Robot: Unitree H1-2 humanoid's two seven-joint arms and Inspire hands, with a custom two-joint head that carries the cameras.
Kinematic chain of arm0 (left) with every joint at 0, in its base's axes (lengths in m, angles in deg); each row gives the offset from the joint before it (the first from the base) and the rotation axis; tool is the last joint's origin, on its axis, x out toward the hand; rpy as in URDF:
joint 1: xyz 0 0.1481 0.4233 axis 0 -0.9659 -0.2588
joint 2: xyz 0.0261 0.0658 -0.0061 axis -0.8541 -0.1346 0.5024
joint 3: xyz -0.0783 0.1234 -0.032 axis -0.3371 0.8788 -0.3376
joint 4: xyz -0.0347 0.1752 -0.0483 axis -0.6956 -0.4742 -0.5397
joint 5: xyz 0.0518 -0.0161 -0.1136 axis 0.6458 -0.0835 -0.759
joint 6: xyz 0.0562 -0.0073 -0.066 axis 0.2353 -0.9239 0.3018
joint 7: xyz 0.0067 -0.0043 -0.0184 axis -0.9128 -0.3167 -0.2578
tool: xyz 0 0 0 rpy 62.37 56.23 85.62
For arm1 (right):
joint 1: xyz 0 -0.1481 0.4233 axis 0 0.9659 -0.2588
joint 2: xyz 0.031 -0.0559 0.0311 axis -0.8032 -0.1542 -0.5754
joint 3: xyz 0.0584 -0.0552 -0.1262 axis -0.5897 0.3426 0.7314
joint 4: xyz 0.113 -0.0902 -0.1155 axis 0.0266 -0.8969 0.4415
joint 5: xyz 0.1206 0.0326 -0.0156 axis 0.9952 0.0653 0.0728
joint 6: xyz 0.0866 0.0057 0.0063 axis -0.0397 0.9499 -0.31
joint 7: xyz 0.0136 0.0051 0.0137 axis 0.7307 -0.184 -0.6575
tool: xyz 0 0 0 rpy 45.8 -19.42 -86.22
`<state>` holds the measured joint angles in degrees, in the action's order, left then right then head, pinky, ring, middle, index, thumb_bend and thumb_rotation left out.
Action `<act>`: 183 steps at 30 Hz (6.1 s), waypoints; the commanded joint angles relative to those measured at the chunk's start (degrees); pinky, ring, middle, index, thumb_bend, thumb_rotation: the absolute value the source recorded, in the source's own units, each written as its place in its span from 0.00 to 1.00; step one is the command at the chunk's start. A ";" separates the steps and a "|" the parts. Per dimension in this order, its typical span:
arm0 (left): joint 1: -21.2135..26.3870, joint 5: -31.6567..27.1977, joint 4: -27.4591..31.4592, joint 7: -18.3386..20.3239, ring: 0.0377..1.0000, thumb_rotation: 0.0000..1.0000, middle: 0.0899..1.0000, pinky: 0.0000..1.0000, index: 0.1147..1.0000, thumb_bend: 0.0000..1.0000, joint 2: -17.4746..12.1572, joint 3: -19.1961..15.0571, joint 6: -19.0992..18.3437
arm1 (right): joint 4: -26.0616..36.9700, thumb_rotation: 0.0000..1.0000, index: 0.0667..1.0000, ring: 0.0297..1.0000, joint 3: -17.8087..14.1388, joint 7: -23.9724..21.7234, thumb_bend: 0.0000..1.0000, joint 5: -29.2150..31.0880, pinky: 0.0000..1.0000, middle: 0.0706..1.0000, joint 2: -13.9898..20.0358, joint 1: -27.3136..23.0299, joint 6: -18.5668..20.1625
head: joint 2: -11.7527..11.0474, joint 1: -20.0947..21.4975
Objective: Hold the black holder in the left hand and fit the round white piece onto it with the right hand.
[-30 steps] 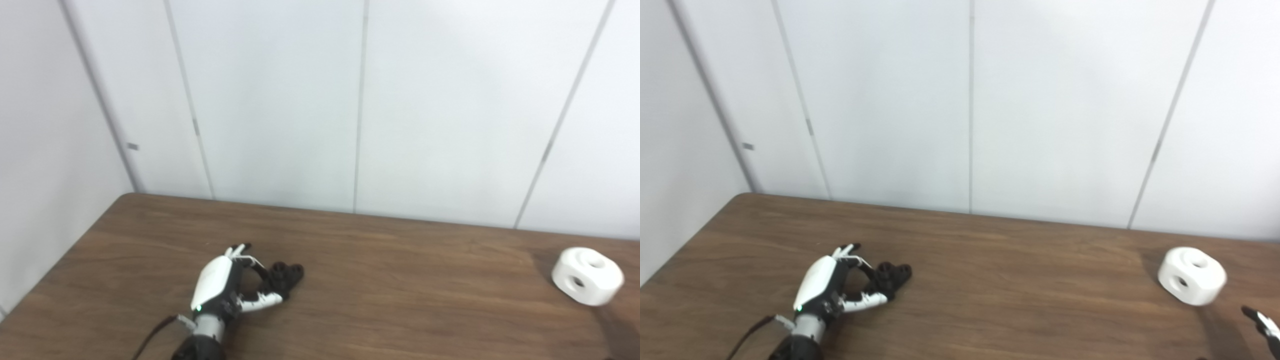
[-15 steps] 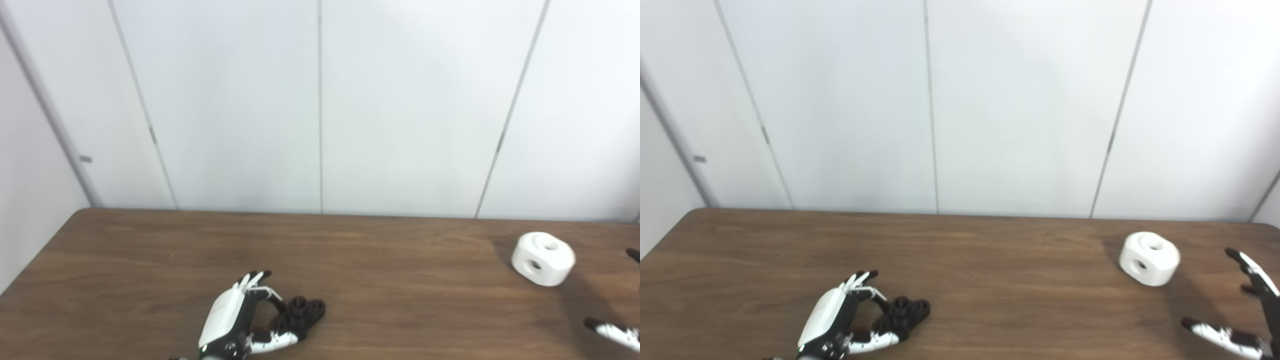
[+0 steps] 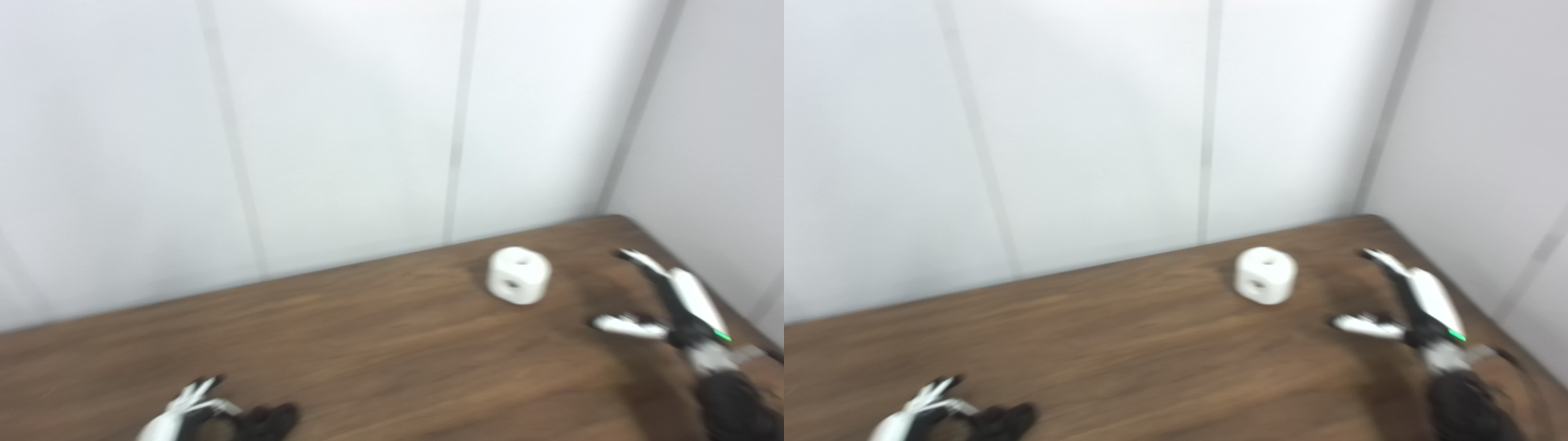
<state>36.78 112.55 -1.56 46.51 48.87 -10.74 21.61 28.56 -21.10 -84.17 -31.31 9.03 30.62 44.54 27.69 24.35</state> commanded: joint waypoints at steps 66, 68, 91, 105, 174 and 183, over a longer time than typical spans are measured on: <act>0.06 -1.57 1.58 4.01 1.00 0.03 0.91 1.00 0.42 0.52 -0.39 -4.16 0.82 | 2.45 0.64 0.91 0.98 10.24 -21.26 1.00 -27.27 0.90 0.97 -7.05 -18.92 24.22 | 0.37 2.34; -0.01 -1.49 1.83 4.02 1.00 0.03 0.91 1.00 0.42 0.52 -0.45 -4.11 0.68 | 1.97 0.65 0.91 0.97 10.66 -20.53 1.00 -27.12 0.89 0.97 -7.05 -18.92 24.20 | 0.39 2.31; -0.23 -1.21 2.69 4.39 1.00 0.03 0.91 1.00 0.42 0.52 -0.10 -4.06 -0.05 | -3.43 0.65 0.89 0.96 10.81 -17.12 1.00 -30.08 0.90 0.96 -6.37 -20.91 24.22 | 0.14 2.26; 0.41 -1.00 0.53 3.90 1.00 0.03 0.90 1.00 0.42 0.52 -0.27 -3.97 0.90 | 4.99 0.63 0.91 0.98 5.61 -21.16 1.00 -28.53 0.92 1.00 -7.98 -20.20 24.23 | -0.55 2.34; 0.20 -1.73 1.56 4.07 1.00 0.03 0.90 1.00 0.42 0.52 0.29 -3.95 -0.14 | -3.07 0.50 0.84 1.00 5.13 -48.59 1.00 -51.66 0.95 0.95 -9.47 -29.97 24.23 | 0.05 1.56; 0.17 -1.57 1.72 4.23 1.00 0.03 0.91 1.00 0.42 0.52 0.23 -3.91 -0.48 | -5.53 0.43 0.71 0.94 7.89 -42.82 0.94 -47.79 0.91 0.88 -7.44 -29.38 24.14 | 0.15 1.54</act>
<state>36.70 110.90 -1.12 50.08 49.43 -14.61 22.01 22.03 -13.37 -129.93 -79.90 -0.54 3.55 68.63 27.77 25.84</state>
